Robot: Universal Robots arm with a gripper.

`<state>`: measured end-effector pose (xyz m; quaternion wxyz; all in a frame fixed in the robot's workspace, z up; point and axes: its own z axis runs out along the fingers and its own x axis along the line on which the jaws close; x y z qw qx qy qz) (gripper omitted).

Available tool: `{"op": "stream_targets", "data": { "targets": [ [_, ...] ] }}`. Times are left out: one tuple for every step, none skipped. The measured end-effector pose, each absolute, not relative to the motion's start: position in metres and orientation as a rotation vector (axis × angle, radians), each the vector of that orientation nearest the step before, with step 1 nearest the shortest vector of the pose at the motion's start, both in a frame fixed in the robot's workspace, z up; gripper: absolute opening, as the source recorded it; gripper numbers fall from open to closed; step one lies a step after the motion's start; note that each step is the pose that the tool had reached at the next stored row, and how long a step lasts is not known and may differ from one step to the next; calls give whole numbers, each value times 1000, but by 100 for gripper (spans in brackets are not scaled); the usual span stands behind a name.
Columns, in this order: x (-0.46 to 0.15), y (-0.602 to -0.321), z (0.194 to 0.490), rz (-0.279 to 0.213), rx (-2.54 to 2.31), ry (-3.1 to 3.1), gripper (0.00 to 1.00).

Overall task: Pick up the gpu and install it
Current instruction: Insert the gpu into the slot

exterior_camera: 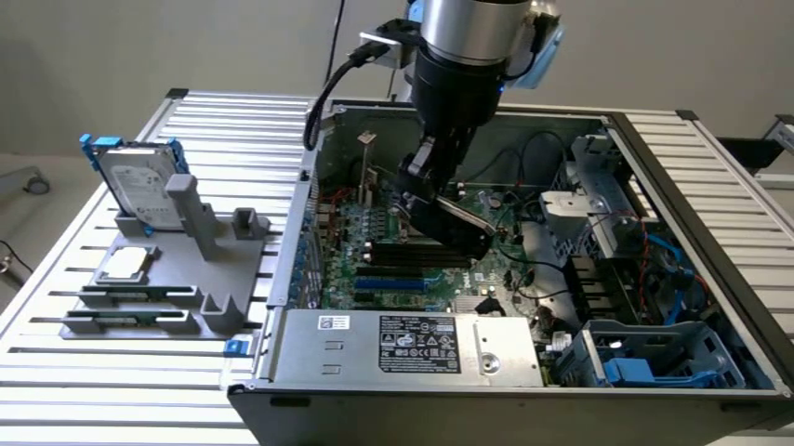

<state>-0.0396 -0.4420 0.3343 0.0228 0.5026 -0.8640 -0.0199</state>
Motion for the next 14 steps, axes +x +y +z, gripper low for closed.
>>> {"op": "stream_targets", "data": {
  "targets": [
    [-40, -442, 334, -61, 1580, -2661, 27],
    [-40, -442, 334, -60, 1604, -2646, 27],
    [-40, -442, 333, -60, 1627, -2632, 27],
    [-40, -442, 333, -59, 1651, -2617, 27],
    [-40, -442, 333, -58, 1674, -2602, 27],
    [-40, -442, 332, -58, 1697, -2586, 27],
    [-40, -442, 332, -57, 1722, -2570, 27],
    [-40, -442, 332, -56, 1745, -2553, 27],
    [-40, -442, 331, -56, 1768, -2537, 27],
    [-40, -442, 330, -55, 1790, -2521, 27],
    [-40, -442, 330, -54, 1814, -2504, 27],
    [-40, -442, 329, -54, 1835, -2488, 27],
    [-40, -442, 328, -53, 1857, -2472, 27],
    [-40, -442, 327, -52, 1880, -2454, 27]
  ]
}}
